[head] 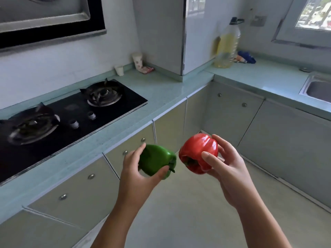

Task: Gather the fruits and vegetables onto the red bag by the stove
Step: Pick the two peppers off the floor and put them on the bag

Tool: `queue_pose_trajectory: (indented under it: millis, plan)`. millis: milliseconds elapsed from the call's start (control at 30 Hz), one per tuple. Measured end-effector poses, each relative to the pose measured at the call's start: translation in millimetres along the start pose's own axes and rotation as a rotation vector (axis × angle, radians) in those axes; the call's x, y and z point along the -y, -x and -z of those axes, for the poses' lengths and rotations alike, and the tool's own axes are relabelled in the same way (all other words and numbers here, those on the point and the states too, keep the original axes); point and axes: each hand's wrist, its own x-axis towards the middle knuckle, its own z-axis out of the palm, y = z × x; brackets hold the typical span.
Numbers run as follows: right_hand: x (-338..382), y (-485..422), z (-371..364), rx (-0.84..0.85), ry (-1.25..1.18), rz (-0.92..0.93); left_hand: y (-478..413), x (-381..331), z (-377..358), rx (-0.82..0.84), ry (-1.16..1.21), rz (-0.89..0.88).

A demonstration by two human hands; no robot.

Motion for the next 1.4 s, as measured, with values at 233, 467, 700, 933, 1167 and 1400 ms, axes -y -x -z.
queue_pose_trajectory:
  millis: [233,467,700,933,1167,1400]
  plan:
    - [-17.8,10.2,-100.3,0.147,0.053,-0.036,12.0,32.9,103.1,-0.16,-0.014,0.105]
    - [-37.5,43.2,-208.4,0.271,0.094,-0.05,34.9,72.3,211.3,-0.276,-0.021,0.155]
    - [-65.7,81.8,-318.3,0.413,0.168,-0.054,71.1,119.1,317.7,-0.366,0.047,0.217]
    - [-95.4,123.8,-416.2,0.603,0.239,-0.059,120.2,160.4,405.5,-0.545,0.082,0.282]
    - [-123.4,153.7,-491.5,0.805,0.29,-0.08,166.0,188.7,458.9,-0.688,0.034,0.358]
    - [-150.0,150.0,-543.9,0.909,0.274,-0.117,183.3,214.8,486.0,-0.822,-0.021,0.41]
